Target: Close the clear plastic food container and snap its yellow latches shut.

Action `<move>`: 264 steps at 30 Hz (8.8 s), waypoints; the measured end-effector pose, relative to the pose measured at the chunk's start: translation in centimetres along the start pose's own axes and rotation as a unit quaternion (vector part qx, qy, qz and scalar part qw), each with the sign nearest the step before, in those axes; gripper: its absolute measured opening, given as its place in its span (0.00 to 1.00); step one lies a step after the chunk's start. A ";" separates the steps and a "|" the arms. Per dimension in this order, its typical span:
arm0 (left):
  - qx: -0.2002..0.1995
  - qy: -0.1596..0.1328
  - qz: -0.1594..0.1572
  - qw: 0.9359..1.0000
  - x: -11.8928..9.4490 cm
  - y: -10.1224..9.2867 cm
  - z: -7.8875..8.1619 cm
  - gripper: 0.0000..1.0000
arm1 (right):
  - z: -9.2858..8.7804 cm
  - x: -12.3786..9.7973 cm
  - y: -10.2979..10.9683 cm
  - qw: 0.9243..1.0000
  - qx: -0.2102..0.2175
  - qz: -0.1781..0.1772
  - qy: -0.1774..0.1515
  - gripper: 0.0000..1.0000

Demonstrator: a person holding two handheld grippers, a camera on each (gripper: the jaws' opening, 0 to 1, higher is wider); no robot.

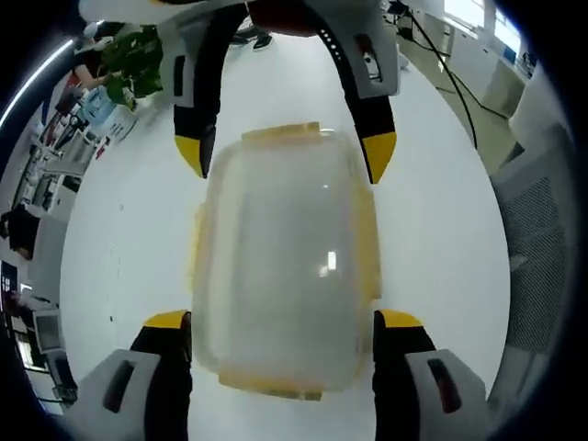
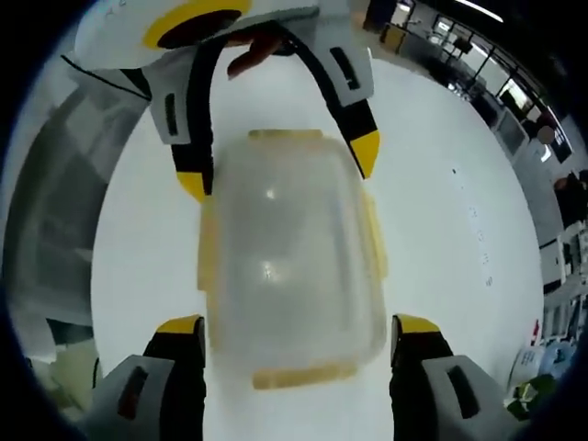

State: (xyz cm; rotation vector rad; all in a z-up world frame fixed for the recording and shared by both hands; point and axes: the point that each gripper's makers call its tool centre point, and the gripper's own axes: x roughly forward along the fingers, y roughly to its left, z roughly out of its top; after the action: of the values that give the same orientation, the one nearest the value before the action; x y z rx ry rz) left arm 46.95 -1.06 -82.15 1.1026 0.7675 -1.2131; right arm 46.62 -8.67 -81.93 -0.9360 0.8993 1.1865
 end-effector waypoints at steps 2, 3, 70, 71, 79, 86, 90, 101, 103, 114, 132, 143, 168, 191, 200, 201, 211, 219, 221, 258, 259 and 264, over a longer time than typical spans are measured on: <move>0.002 0.001 0.000 1.000 0.1 0.1 -0.1 0.83 | 0.0 0.1 0.0 1.000 -0.003 -0.008 -0.001 0.84; 0.003 0.000 -0.001 1.000 0.2 0.1 -0.1 0.84 | 0.0 0.2 0.1 1.000 -0.003 -0.009 -0.002 0.84; -0.002 0.013 0.008 1.000 -3.0 -3.9 -8.3 0.86 | 8.0 3.4 4.9 0.999 0.006 -0.028 0.015 0.84; -0.002 0.014 0.008 1.000 -3.1 -3.9 -8.6 0.86 | 8.2 3.5 5.0 0.999 0.007 -0.029 0.017 0.84; -0.009 0.014 0.010 1.000 -3.7 -4.2 -10.3 0.86 | 9.8 4.2 5.3 0.999 0.003 -0.035 0.022 0.84; -0.019 0.006 0.013 1.000 -4.3 -4.4 -11.6 0.86 | 11.3 4.8 5.6 0.999 -0.003 -0.036 0.025 0.85; -0.023 0.008 0.014 1.000 -4.6 -4.5 -12.4 0.86 | 12.1 5.2 5.6 0.999 -0.008 -0.033 0.027 0.85; -0.023 0.012 0.013 1.000 -4.9 -4.4 -13.3 0.86 | 12.9 5.4 5.7 0.999 -0.007 -0.033 0.019 0.85; -0.023 0.016 0.011 1.000 -4.8 -4.4 -13.3 0.86 | 12.9 5.4 5.7 0.999 -0.009 -0.032 0.018 0.85; -0.037 0.013 0.014 0.999 -4.8 -3.6 -13.6 0.86 | 13.2 5.7 4.6 0.999 -0.020 -0.032 0.018 0.86; -0.046 0.012 0.014 0.999 -4.5 -1.6 -14.1 0.87 | 13.9 6.2 2.4 0.999 -0.024 -0.034 0.006 0.86; -0.055 0.009 0.016 0.998 -4.1 -0.1 -14.3 0.87 | 14.1 6.7 0.8 0.999 -0.032 -0.039 0.007 0.86; -0.047 0.011 0.014 0.999 -3.7 2.2 -14.8 0.87 | 14.5 7.0 -1.3 0.999 -0.025 -0.042 0.000 0.86; -0.053 0.019 0.022 0.998 -3.8 2.1 -14.7 0.87 | 14.6 7.1 -1.5 0.998 -0.027 -0.052 0.006 0.88; -0.064 0.006 0.027 0.998 -4.0 1.7 -14.7 0.90 | 14.8 6.9 -1.4 0.998 -0.025 -0.061 -0.001 0.88; -0.058 0.007 0.029 0.998 -4.0 1.5 -14.6 0.90 | 14.9 6.8 -1.4 0.998 -0.022 -0.062 -0.005 0.88; -0.062 -0.014 0.050 0.997 -5.0 1.6 -14.3 0.97 | 14.7 5.3 -1.7 0.996 -0.008 -0.082 -0.019 0.90; -0.094 -0.029 0.075 0.992 -6.3 1.7 -14.3 0.96 | 14.7 4.3 -1.3 0.993 0.034 -0.098 -0.048 0.91; -0.103 -0.034 0.079 0.991 -6.5 1.5 -14.3 0.96 | 14.8 4.1 -1.0 0.992 0.052 -0.099 -0.059 0.91; -0.208 -0.086 0.112 0.968 -9.7 -3.1 -15.5 0.92 | 14.2 0.5 3.2 0.959 0.180 -0.132 -0.172 0.89; -0.210 -0.086 0.112 0.968 -9.7 -3.2 -15.5 0.92 | 14.1 0.5 3.2 0.959 0.181 -0.133 -0.172 0.89; -0.219 -0.093 0.116 0.964 -10.0 -3.9 -15.5 0.92 | 13.9 0.3 3.9 0.955 0.189 -0.135 -0.184 0.89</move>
State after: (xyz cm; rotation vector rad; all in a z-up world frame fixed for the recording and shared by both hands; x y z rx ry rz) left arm 42.37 16.89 -78.87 0.6803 0.6958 -0.8783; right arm 43.87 4.85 -77.74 -0.4856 0.6399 0.8730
